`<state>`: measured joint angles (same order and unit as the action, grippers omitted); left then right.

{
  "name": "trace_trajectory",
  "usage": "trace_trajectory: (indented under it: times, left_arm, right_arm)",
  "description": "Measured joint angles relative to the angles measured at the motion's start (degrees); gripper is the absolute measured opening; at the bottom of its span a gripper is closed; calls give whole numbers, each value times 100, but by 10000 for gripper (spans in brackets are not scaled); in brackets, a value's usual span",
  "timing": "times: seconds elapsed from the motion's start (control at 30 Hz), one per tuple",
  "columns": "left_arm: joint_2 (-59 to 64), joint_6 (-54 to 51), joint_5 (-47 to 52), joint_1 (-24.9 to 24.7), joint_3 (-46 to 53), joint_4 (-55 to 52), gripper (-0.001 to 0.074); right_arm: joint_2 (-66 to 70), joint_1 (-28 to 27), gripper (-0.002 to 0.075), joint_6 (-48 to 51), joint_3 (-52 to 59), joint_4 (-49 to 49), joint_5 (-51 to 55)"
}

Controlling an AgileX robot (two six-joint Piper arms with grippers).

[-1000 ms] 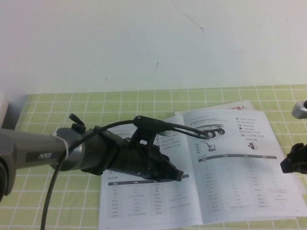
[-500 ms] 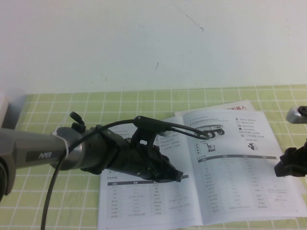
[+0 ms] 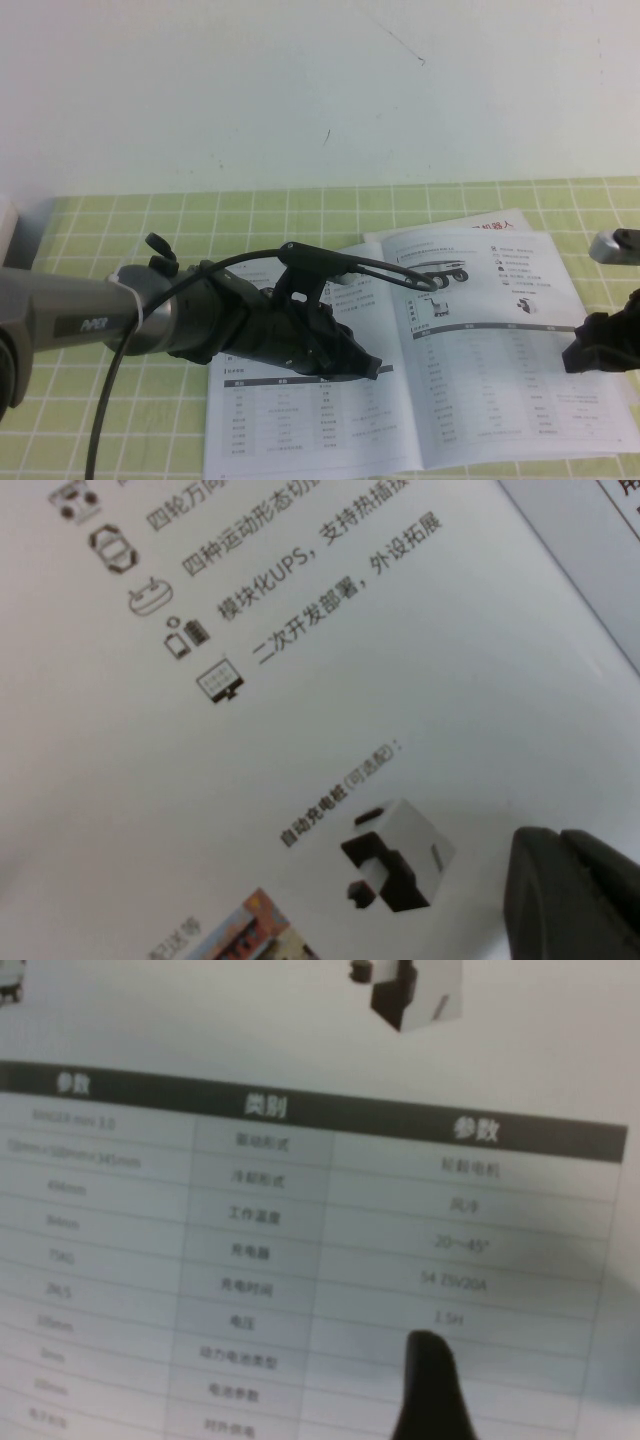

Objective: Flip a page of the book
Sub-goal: Open the closed book

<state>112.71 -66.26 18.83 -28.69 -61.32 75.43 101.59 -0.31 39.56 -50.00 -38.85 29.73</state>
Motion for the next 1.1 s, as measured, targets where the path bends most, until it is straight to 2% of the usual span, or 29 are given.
trace_trajectory:
  times: [0.83,1.1]
  left_arm:
    - [0,-20,0,0,0,0,-3]
    - [0,-20,0,0,0,-2,-3]
  right_arm:
    - [213,-2,438,22,-25,-147,38]
    - [264,-24,438,870,-37,-991,226]
